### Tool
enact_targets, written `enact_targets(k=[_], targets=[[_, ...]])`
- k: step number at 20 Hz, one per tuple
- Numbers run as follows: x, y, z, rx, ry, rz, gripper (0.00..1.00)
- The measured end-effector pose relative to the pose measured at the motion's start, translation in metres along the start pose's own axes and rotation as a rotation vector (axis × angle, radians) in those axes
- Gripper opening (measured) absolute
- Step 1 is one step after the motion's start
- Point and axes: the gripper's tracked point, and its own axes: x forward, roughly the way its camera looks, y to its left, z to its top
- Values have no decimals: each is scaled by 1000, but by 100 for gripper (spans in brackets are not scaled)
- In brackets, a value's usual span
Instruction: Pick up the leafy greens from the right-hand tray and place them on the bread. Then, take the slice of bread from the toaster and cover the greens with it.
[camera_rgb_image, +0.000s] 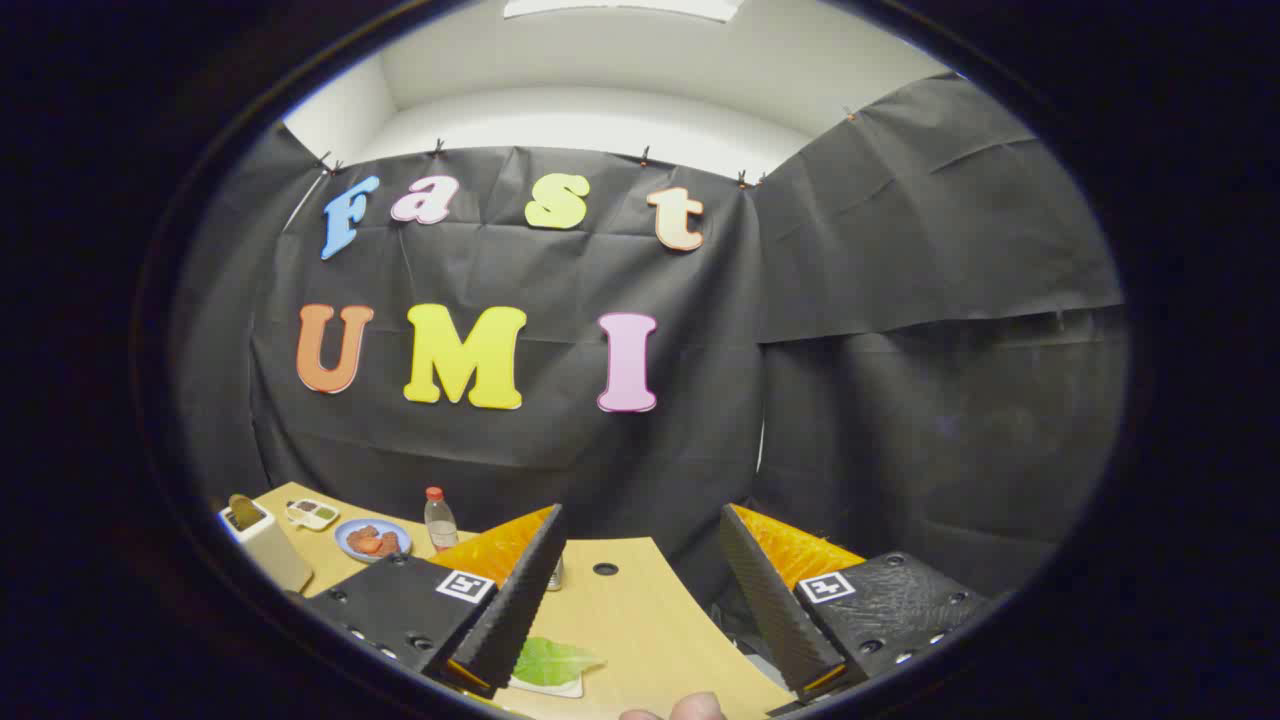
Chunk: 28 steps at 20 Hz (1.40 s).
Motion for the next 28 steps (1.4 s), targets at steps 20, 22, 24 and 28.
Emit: enact_targets(k=[20,22,24,28], targets=[[6,-6,-28,1,51,106,94],[6,-11,-42,4,85,113,94],[5,-13,-64,3,132,131,94],[8,-7,-125,35,252,171,95]])
